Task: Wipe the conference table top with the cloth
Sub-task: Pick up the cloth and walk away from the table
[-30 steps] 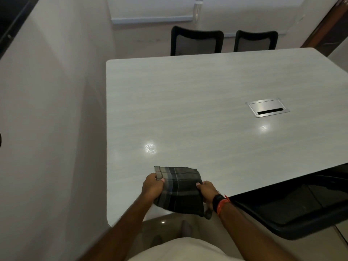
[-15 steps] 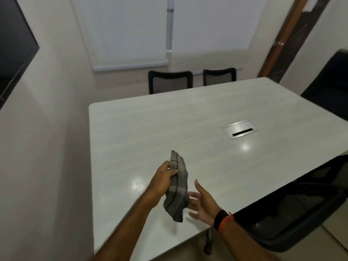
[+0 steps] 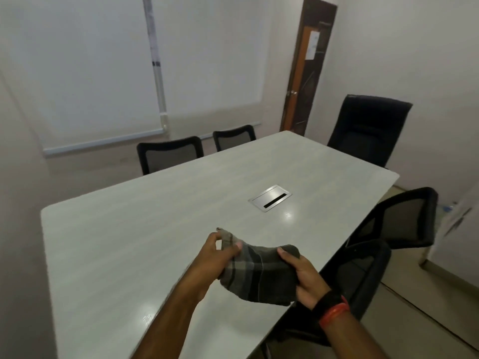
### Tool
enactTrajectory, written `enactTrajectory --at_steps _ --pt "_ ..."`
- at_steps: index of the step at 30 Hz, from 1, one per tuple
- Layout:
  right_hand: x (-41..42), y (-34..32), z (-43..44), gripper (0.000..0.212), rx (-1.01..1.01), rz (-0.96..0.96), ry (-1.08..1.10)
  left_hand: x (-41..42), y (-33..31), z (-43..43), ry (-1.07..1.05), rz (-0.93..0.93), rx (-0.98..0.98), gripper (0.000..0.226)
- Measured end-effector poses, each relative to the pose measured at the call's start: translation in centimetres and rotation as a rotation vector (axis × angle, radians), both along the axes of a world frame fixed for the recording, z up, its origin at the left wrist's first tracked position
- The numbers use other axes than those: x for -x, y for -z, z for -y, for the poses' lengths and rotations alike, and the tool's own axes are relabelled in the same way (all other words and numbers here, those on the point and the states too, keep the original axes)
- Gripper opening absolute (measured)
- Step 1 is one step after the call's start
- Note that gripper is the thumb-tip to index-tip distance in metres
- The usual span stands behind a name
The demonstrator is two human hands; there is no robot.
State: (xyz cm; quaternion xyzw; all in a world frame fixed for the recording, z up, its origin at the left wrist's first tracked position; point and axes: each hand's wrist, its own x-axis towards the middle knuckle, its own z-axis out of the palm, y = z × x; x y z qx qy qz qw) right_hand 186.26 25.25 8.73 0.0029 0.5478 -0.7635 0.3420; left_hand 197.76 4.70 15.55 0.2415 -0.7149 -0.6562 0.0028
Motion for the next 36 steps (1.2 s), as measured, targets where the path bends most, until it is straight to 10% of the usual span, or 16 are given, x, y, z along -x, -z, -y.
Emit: enactTrajectory --at_steps 5,12,22,31,36 --pt "1.5 -2.9 -7.3 0.054 -0.137 -0.209 0.132 2.8 -1.2 -4.3 0.216 -0.034 0.011 0.098" --pt "2.9 -6.9 -19.0 0.092 -0.234 -0.285 0.342 9.3 -2.7 -12.9 0.443 -0.129 0.223 0.092" --pt "7.9 -9.5 -39.5 0.035 -0.382 -0.424 0.527 22.5 -4.4 -32.8 0.564 -0.353 0.479 0.042" --pt "17.5 -9.1 -57.4 0.025 -0.8 -0.606 0.478 36.8 -3.8 -51.2 0.685 -0.481 0.727 0.007" --pt "23.7 -8.9 -63.6 0.017 -0.976 -0.726 0.456 43.2 -3.7 -57.9 0.724 -0.502 0.531 0.01"
